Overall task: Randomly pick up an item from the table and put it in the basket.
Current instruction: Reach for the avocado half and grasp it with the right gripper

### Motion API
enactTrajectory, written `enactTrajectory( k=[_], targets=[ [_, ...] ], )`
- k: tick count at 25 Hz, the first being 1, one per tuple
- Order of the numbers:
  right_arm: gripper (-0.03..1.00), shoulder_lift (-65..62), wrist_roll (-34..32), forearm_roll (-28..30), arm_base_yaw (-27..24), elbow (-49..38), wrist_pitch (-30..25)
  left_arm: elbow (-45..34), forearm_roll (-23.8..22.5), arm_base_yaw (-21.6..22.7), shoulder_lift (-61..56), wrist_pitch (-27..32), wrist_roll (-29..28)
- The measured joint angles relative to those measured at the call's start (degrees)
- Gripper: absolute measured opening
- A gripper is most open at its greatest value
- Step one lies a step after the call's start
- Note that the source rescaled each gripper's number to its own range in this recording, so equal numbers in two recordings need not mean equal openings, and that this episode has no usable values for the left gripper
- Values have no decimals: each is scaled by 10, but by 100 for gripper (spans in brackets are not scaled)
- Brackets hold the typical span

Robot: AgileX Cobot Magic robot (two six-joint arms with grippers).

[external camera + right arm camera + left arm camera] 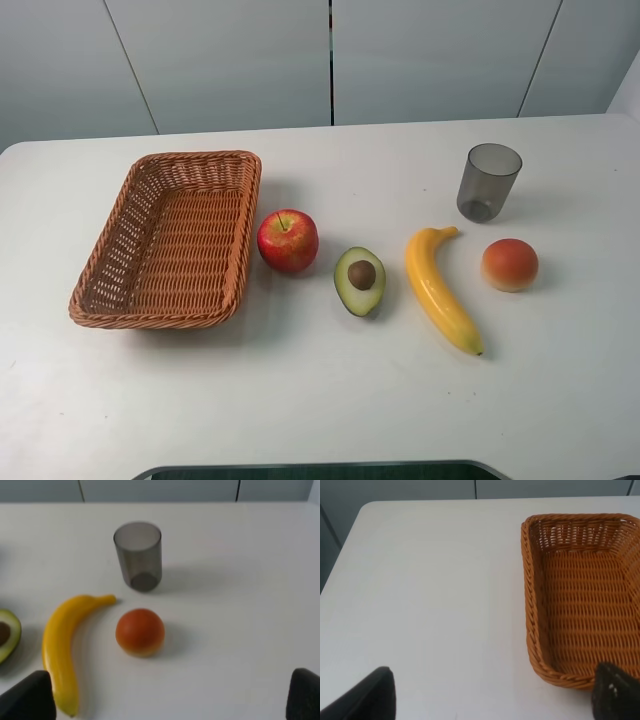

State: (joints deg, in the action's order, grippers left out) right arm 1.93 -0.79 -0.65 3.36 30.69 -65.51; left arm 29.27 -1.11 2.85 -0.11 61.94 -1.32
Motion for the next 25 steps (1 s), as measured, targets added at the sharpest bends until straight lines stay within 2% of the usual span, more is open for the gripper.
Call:
enactTrajectory(
  k=[3, 11, 14, 18, 25],
  targets=[
    [100, 73, 0, 0, 0, 40, -19, 0, 0, 0, 0, 0, 0],
    [100, 354, 0, 0, 6, 167, -22, 0, 0, 0, 0, 0, 0],
    [100, 445, 0, 0, 45, 192, -10, 0, 0, 0, 0, 0, 0],
    [100, 540, 0, -4, 118, 207, 40, 0, 0, 0, 0, 0, 0],
    [100, 683, -13, -55, 209, 218, 66, 0, 0, 0, 0, 0, 0]
  ],
)
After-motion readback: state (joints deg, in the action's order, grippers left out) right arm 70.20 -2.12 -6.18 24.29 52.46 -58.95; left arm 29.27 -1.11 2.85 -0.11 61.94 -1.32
